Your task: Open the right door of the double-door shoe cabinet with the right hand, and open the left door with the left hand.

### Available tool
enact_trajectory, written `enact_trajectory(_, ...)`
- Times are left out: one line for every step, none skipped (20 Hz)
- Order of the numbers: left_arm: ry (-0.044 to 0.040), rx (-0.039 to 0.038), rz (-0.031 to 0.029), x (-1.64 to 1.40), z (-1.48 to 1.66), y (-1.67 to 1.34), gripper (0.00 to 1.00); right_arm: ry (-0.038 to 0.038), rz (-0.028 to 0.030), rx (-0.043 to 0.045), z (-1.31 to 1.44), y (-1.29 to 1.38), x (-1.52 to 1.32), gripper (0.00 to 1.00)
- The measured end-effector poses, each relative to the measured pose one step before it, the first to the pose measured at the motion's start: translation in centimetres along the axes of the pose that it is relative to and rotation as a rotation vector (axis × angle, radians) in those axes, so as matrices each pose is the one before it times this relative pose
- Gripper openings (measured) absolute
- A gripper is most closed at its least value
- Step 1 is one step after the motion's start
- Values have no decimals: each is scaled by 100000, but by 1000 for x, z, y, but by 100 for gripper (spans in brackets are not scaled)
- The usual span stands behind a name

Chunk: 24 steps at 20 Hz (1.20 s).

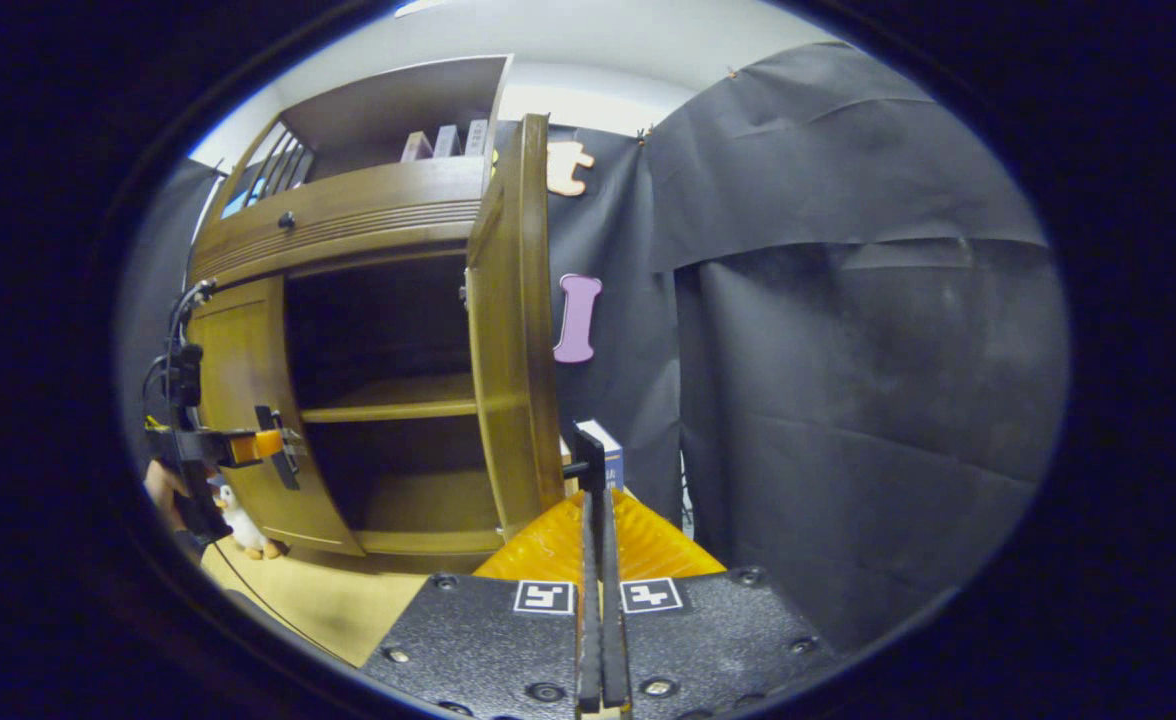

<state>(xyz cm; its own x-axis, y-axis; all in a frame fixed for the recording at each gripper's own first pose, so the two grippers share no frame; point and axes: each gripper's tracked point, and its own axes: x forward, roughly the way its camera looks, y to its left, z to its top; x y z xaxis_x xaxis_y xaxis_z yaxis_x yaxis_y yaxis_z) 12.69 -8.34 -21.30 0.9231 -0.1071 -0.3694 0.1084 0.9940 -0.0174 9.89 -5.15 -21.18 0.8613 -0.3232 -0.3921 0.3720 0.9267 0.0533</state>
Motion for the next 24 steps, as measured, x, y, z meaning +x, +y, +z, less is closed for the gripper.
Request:
enact_trajectory(75, 278, 678, 978, -183, 144, 93, -697, 562, -125, 259, 353, -213, 4)
enact_trajectory(350, -28, 271, 619, -412, -50, 81, -568, -1166, -792, 237, -72, -43, 4)
enact_trajectory(133, 457, -620, 671, -207, -153, 85, -1039, -1369, -1138, 305, -159, -145, 4)
enact_trajectory(-129, 1014, -55, 531, -71, 113, 82, -1617, -320, -743, 504, 110, -264, 4)
enact_trajectory(-738, 497, 452, 301, -11, 150, 72, -1317, -43, -363, 566, 271, -201, 0)
enact_trajectory(-532, -359, -1255, 2, 75, -373, 61, -642, -367, -115, 364, 62, -169, 4)
enact_trajectory(-491, 372, -1400, 42, 45, -378, 51, -335, 27, -163, 100, -58, -133, 4)
enact_trajectory(-1377, 2363, -327, 264, 35, 35, 64, 154, 439, 116, 113, 110, -185, 5)
enact_trajectory(-1128, 2588, -537, 13, -41, 36, 38, 63, 1080, 260, 102, 144, -236, 2)
enact_trajectory(-1000, 1732, -440, -39, 173, -366, 37, 150, 1703, 440, 140, 314, -166, 6)
enact_trajectory(-265, 1949, 94, -82, 88, -49, 37, 150, 1144, 210, 222, 220, -118, 8)
enact_trajectory(-312, 1986, 51, 266, -89, 197, 36, -94, 624, -180, 284, -226, -82, 10)
enact_trajectory(56, -265, -161, 242, -110, -92, 27, -481, 754, -338, 272, 71, -45, 13)
enact_trajectory(95, -68, -704, -448, 201, -71, 33, -314, -199, -420, 118, 163, -239, 13)
enact_trajectory(481, -462, -519, -7, -19, 75, 33, -235, 385, -197, 87, 133, -175, 22)
enact_trajectory(537, -932, -392, -34, -35, -38, 33, -38, 192, -261, -121, 165, -200, 24)
enact_trajectory(217, -1669, 62, 47, -126, 156, 33, 583, 198, -617, -241, 111, -96, 29)
enact_trajectory(403, -1679, -257, -255, 34, -121, 30, 1253, 21, -778, -221, -21, 105, 32)
enact_trajectory(334, 2, -393, -112, 8, 111, 28, 537, 433, -589, -2, 182, -64, 39)
enact_trajectory(-1, 329, -274, -106, -50, -68, 25, -442, 469, -363, 363, 145, -123, 40)
enact_trajectory(263, 632, -482, -221, -76, -14, 25, -552, 388, -77, 340, 103, -57, 40)
enact_trajectory(191, 417, -701, -356, -86, -87, 25, -485, 791, 156, -15, 174, -352, 42)
enact_trajectory(241, -264, -829, -279, -74, -11, 25, -459, 553, 62, 100, 175, -175, 43)
enact_trajectory(-39, -846, -1002, -385, -107, -25, 25, -555, 1042, -153, 26, 219, -270, 44)
